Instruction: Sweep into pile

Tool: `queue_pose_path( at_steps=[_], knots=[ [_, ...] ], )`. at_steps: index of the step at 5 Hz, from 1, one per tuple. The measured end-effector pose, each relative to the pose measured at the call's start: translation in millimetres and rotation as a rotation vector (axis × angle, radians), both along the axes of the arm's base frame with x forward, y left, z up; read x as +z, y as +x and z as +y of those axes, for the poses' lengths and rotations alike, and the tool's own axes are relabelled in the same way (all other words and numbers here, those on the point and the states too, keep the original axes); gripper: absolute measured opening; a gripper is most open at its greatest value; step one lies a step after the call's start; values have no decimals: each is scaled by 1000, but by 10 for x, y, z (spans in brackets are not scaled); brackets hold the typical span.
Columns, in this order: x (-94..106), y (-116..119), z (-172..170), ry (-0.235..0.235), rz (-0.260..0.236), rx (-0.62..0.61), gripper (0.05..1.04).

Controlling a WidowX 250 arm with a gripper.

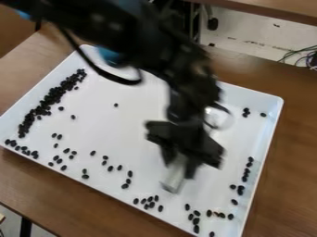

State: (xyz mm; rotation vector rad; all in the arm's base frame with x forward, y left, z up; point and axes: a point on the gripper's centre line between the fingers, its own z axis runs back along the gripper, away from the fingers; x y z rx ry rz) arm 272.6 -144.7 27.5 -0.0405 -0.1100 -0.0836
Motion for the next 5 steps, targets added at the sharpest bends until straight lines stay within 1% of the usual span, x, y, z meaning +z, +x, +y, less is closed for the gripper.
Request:
queue_pose_path(
  at_steps=[1, 2, 3, 4, 5],
  knots=[
    [-42, -49, -412, 16, -7, -23, 359],
    [-107, -58, -527, 6, 13, -11, 359],
    [-142, -50, -578, -7, 38, 11, 359],
    [-204, -15, -558, -56, 71, 26, 359],
    [-249, 4, -574, -53, 86, 0, 359]
  ],
)
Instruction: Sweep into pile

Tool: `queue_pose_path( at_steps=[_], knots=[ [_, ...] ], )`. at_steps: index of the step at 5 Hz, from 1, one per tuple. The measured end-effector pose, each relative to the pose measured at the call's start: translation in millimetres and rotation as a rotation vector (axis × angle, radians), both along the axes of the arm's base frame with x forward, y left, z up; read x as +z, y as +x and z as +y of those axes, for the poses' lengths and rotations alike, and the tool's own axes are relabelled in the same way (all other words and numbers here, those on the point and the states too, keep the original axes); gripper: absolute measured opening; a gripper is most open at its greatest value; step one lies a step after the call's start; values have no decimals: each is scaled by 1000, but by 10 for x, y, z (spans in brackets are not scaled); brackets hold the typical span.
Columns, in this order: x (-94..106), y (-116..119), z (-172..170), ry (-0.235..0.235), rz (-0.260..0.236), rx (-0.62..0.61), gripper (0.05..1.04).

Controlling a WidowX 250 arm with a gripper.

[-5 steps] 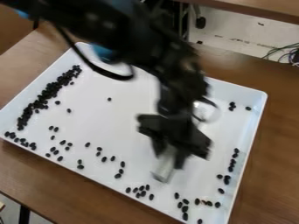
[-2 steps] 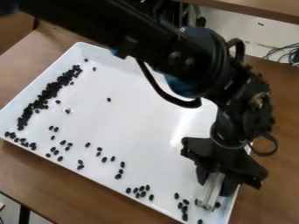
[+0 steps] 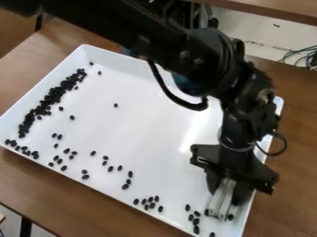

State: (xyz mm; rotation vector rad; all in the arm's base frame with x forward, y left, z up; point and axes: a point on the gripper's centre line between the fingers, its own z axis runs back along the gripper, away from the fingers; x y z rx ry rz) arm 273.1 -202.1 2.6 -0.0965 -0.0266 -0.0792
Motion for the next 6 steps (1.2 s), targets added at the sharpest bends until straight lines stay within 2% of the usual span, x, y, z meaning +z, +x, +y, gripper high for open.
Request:
queue_pose_path(
  at_steps=[1, 2, 4, 6],
  knots=[
    [-12, 77, 144, 5, 2, 18, 359],
    [-68, 133, 535, 18, 20, 95, 359],
    [-63, 147, 1600, 85, 43, 266, 359],
    [-81, 103, 2531, 143, 42, 368, 359]
  ],
)
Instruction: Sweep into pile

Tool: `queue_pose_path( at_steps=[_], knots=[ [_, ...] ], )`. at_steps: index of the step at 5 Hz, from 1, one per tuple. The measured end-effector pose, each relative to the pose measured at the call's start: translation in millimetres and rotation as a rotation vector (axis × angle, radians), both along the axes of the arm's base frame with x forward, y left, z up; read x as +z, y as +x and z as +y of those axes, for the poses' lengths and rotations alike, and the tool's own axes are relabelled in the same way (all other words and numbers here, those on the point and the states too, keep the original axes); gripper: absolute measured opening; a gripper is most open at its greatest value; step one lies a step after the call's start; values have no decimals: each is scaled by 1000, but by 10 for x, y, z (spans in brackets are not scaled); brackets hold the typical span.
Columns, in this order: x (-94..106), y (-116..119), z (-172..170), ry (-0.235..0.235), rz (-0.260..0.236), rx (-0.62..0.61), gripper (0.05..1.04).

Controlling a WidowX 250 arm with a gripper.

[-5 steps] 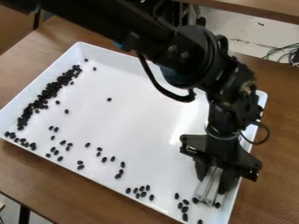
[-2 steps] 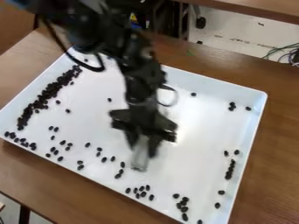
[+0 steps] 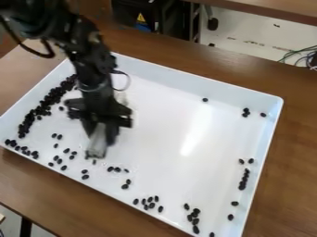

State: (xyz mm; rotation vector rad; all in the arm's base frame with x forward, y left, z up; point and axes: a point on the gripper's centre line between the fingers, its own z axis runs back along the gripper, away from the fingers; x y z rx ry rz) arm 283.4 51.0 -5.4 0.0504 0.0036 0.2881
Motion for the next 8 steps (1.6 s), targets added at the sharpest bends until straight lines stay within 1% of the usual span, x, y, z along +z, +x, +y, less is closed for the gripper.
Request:
queue_pose_path(
  at_steps=[1, 2, 3, 4, 5, 6, 7, 8],
  knots=[
    [4, -58, 349, 13, -6, 10, 359],
    [29, -165, 670, 17, -7, 37, 359],
    [118, -174, 622, 0, -3, 16, 359],
    [199, -137, 520, -26, -20, -3, 433],
    [206, -125, 486, -31, -19, -56, 745],
    [289, -105, 443, -28, -34, -60, 999],
    [315, -56, 281, -35, -26, -92, 1009],
    [468, 19, -226, -39, -32, -251, 999]
  ],
)
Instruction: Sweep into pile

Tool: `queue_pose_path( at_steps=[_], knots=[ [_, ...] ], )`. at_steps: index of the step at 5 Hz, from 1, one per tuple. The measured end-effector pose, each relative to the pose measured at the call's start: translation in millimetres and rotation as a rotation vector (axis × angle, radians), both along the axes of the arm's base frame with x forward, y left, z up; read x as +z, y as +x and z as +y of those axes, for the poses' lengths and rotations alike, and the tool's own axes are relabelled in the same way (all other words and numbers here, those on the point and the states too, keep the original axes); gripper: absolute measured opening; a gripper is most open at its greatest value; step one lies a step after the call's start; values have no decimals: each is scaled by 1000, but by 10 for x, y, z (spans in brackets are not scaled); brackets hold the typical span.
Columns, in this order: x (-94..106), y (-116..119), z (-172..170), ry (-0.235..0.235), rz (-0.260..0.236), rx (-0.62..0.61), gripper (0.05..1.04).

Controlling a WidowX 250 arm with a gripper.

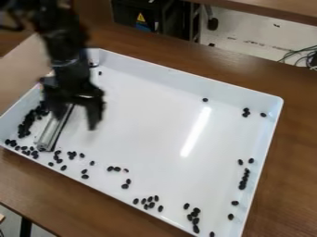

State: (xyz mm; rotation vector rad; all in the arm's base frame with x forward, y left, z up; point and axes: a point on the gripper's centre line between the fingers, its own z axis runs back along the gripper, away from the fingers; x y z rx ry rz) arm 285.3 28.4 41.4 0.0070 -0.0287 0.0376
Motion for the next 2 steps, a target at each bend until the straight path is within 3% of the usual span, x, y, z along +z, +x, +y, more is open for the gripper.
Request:
queue_pose_path(
  at_steps=[1, 2],
  knots=[
    [64, -13, -493, 22, 1, -154, 999],
    [154, -1, -950, 8, -29, -258, 999]
  ],
)
